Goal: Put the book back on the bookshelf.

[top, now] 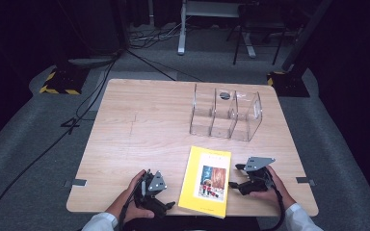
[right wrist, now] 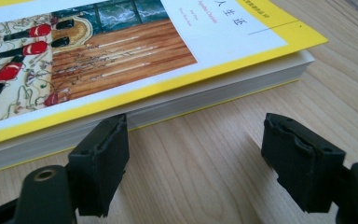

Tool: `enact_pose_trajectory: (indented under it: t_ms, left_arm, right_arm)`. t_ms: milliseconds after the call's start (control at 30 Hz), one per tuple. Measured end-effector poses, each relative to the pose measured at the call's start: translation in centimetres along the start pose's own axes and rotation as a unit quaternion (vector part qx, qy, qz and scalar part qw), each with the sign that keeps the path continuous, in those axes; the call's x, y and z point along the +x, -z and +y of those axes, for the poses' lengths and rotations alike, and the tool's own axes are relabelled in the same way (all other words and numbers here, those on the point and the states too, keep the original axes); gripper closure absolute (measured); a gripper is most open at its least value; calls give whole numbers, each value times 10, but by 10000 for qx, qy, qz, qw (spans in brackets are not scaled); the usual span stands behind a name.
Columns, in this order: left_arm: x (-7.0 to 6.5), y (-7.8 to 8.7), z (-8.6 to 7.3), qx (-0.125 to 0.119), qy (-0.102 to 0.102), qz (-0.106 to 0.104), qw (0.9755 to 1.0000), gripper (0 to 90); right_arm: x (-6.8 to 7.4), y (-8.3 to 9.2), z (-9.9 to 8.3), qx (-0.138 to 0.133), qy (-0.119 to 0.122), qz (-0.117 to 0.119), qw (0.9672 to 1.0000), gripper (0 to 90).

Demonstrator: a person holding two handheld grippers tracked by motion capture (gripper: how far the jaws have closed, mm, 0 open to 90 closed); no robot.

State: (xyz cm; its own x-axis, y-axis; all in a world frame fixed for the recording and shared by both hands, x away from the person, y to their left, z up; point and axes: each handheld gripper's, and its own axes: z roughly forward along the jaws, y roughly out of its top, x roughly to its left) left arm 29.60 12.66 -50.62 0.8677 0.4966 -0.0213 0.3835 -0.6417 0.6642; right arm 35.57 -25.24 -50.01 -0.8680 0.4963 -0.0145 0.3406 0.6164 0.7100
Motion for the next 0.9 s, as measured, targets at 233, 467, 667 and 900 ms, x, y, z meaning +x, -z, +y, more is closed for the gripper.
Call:
enact_pose_trajectory:
  t_ms: [233, 467, 667, 900]
  left_arm:
    - [-8, 2, -2, 50, -189, -184, 9996, 3]
    - [-12, 0, -1, -19, -208, -207, 9996, 3]
    - [-11, -3, 4, 15, -168, -151, 9997, 2]
    - [-10, -5, 5, 0, -234, -218, 9995, 0]
  right_arm:
    - [-3, -3, 2, 41, -41, -15, 10000, 175]
    - [-2, -13, 13, 46, -45, -149, 9999, 183]
    - [2, -21, 22, 10, -2, -239, 9997, 216]
    - [5, -18, 23, 69, 106, -131, 9998, 285]
